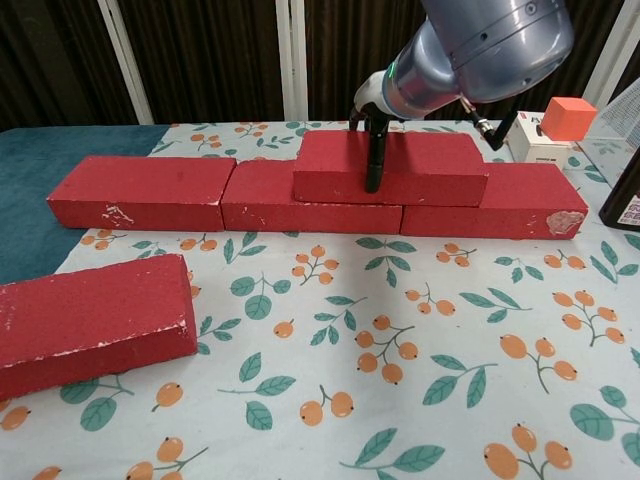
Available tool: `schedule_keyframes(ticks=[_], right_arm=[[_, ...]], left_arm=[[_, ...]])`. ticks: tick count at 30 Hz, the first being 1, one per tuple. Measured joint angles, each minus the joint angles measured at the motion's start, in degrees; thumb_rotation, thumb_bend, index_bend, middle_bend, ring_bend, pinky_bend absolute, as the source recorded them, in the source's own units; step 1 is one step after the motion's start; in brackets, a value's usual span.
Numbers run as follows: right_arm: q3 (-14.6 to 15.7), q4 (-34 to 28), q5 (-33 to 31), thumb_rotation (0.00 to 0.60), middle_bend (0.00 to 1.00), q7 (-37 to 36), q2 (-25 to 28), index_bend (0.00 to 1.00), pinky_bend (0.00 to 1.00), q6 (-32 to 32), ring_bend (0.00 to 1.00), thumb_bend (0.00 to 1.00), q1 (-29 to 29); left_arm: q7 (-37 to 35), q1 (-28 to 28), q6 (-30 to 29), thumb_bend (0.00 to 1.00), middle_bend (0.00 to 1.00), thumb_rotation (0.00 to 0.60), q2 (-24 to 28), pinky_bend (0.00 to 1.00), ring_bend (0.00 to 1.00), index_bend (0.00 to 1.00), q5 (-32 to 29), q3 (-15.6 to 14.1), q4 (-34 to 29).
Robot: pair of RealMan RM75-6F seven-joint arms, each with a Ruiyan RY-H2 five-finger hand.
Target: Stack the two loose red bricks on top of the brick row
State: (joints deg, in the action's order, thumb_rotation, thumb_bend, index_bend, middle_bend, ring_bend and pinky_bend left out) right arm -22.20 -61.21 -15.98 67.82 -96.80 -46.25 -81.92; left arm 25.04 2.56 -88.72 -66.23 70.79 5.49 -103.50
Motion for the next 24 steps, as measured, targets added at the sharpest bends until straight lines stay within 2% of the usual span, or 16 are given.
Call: schedule_keyframes(ticks=[7,16,19,24], right_arm=[[-1.0,-2.8,0.5,0.600,0.06,-0.2,1.5,0.05,0.00,-1.2,0.00,0.12,0.0],[-2.5,-12.3,1.3,0.600,0.06,-1.4,7.4,0.04,0.00,-4.6,0.00,0.12,1.2],[-3.0,-17.7,3.8,0.600,0.06,-3.5,10.7,0.04,0.00,-6.1,0.00,0.12,2.9],[-2.6,-32.1,12.0,0.600,0.06,-8.9,19.0,0.04,0.00,-10.3,0.00,0.12,8.8]], left_arm=[[-0.3,-0.1,-0.2,0.01,0.00,0.600,0.1,0.14,0.04,0.22,0.0,0.0,0.0],[-1.5,-0.1,0.2,0.01,0.00,0.600,0.5,0.14,0.04,0.21,0.2,0.0,0.2],[-2.1,-0.1,0.4,0.01,0.00,0.600,0.7,0.14,0.04,0.21,0.3,-0.1,0.2],[-3.6,0.0,1.2,0.01,0.00,0.600,1.3,0.14,0.04,0.21,0.6,-0.3,-0.1]])
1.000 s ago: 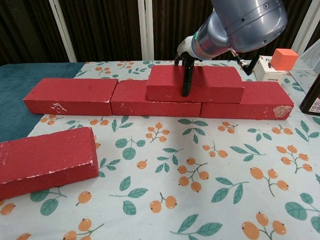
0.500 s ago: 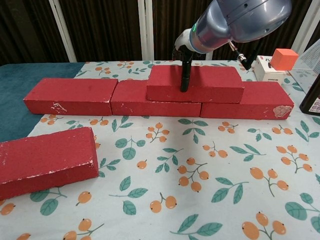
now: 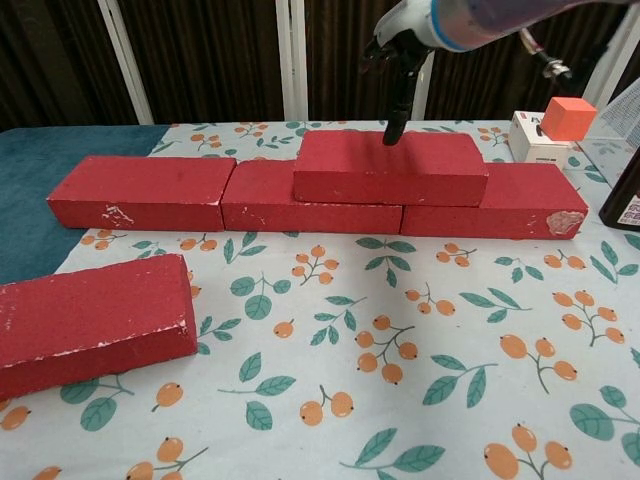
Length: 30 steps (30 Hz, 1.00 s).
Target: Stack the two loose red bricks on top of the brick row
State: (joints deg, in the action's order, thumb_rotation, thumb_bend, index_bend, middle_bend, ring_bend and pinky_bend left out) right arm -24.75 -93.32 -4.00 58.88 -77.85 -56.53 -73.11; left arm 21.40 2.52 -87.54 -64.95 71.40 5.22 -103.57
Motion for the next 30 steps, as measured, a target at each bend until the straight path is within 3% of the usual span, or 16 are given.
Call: schedule_keyframes(ticks=[5,10,13,17,21,25,30], right_arm=[[1.5,-15.6,12.0,0.600,0.06,-9.6,10.4,0.04,0.00,-3.9,0.00,0.12,10.6],[5.0,-23.7,27.4,0.600,0.06,-19.9,16.7,0.04,0.00,-7.8,0.00,0.12,22.2],[8.5,-26.1,39.0,0.600,0.06,-25.8,18.4,0.04,0.00,-11.4,0.00,0.12,29.6],[15.0,-26.3,56.2,0.600,0.06,-34.1,18.5,0.04,0.00,-18.7,0.00,0.12,40.7],[21.7,-23.9,69.4,0.600,0.06,-42.0,17.2,0.04,0.00,-26.7,0.00,0.12,51.6],[26.6,-19.1,77.2,0.600,0.06,-48.1,15.1,0.04,0.00,-33.7,0.00,0.12,59.3],[28.3,-13.9,81.8,0.600,0.06,-52.6,12.9,0.04,0.00,-37.1,0.00,0.12,63.8]], left_arm=[[-1.1,0.0,-0.1,0.01,0.01,0.600,0.3,0.14,0.04,0.21,1.1,-0.2,-0.1],[-2.5,-0.1,-1.1,0.01,0.02,0.600,-0.2,0.14,0.04,0.20,3.7,-0.3,1.3],[-3.0,-0.1,-1.2,0.01,0.02,0.600,-0.6,0.14,0.04,0.20,5.1,-0.7,1.7],[-3.3,-0.1,-1.7,0.01,0.02,0.600,-0.7,0.15,0.04,0.20,7.0,-1.3,1.6],[-4.0,-0.5,-2.9,0.03,0.03,0.600,-1.0,0.17,0.04,0.20,9.1,-1.8,1.4],[-2.8,-0.9,-4.0,0.03,0.03,0.600,-1.5,0.17,0.04,0.19,9.7,-1.9,1.0],[-2.5,-1.7,-6.4,0.03,0.03,0.600,-3.2,0.17,0.04,0.17,10.7,-1.6,-0.3]])
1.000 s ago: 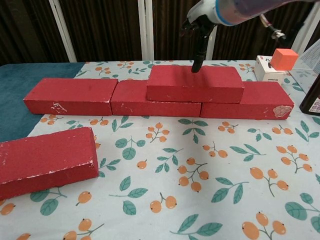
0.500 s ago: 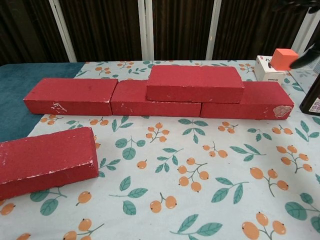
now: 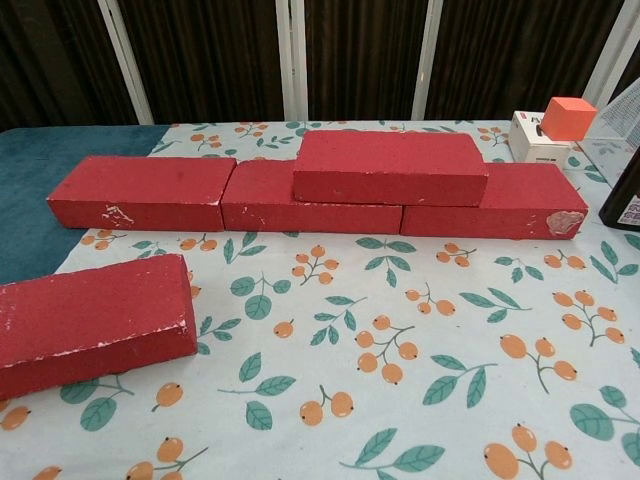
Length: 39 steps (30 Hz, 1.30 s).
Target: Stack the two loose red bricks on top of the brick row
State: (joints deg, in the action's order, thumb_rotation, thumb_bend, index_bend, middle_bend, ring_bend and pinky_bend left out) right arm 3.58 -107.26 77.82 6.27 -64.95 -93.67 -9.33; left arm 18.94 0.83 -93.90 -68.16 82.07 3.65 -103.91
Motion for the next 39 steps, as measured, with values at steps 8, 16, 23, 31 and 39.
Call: schedule_keyframes(ticks=[8,16,23,31,39], right_arm=[[0.0,4.4,2.2,0.600,0.06,-4.4,-1.3,0.04,0.00,0.1,0.00,0.12,2.9],[-0.7,5.6,2.8,0.600,0.06,-7.3,-1.2,0.04,0.00,2.1,0.00,0.12,3.9],[-2.4,5.7,1.5,0.600,0.06,-9.3,-0.2,0.04,0.00,3.1,0.00,0.12,5.0],[-3.6,5.8,1.1,0.600,0.06,-9.2,-0.4,0.04,0.00,4.1,0.00,0.12,5.6],[-4.2,5.7,1.5,0.600,0.06,-8.8,-0.6,0.04,0.00,5.1,0.00,0.12,6.1]], left_arm=[[-1.3,0.9,2.8,0.00,0.00,0.600,0.8,0.12,0.00,0.04,-0.8,0.4,-5.1],[3.0,6.4,13.7,0.00,0.00,0.600,7.5,0.04,0.00,0.00,-14.7,3.5,-16.7],[10.3,16.0,23.4,0.00,0.00,0.600,13.5,0.03,0.00,0.00,-32.7,7.2,-24.1],[22.7,27.1,26.5,0.00,0.00,0.600,14.4,0.03,0.00,0.00,-46.9,7.7,-28.5],[25.4,33.1,24.4,0.00,0.00,0.600,7.3,0.03,0.00,0.00,-52.7,6.4,-28.0]])
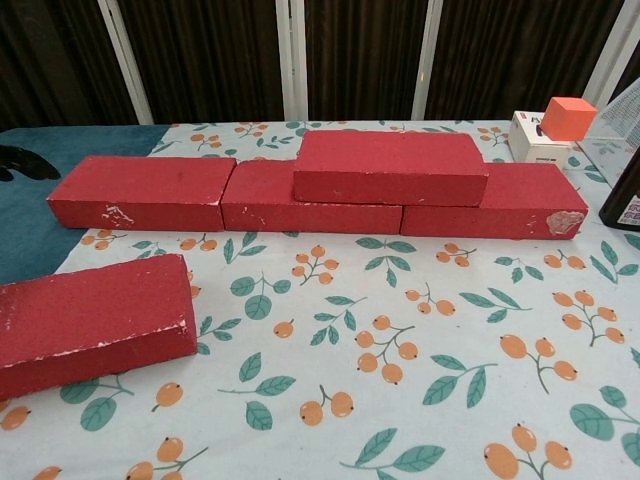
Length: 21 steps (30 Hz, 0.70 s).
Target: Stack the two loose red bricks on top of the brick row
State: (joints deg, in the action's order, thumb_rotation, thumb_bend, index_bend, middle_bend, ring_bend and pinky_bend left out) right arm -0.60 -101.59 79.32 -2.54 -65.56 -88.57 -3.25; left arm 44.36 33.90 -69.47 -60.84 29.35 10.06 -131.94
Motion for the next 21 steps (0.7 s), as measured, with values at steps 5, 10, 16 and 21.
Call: schedule_keyframes(ticks=[5,10,16,21], right_arm=[[-0.6,-0.1,-0.3,0.600,0.06,0.2,0.1,0.04,0.00,0.2,0.00,0.12,0.5],[-1.0,0.1,-0.2,0.600,0.06,0.1,-0.1,0.04,0.00,0.6,0.00,0.12,0.6],[-1.5,0.2,-0.5,0.600,0.06,0.5,-0.3,0.04,0.00,1.1,0.00,0.12,0.8],[-2.0,0.1,-0.7,0.600,0.06,0.7,-0.4,0.04,0.00,1.0,0.00,0.12,1.1]], left_arm=[[1.5,2.3,-2.1,0.00,0.00,0.600,-4.9,0.03,0.00,0.00,-1.1,-1.8,2.6],[2.3,3.1,-4.4,0.00,0.00,0.600,-8.7,0.03,0.00,0.00,-0.9,-3.9,4.8],[2.0,3.4,-4.8,0.00,0.00,0.600,-12.0,0.03,0.00,0.00,-0.1,-5.9,7.5],[1.3,3.8,-4.0,0.00,0.00,0.600,-13.3,0.03,0.00,0.00,0.1,-6.6,8.8]])
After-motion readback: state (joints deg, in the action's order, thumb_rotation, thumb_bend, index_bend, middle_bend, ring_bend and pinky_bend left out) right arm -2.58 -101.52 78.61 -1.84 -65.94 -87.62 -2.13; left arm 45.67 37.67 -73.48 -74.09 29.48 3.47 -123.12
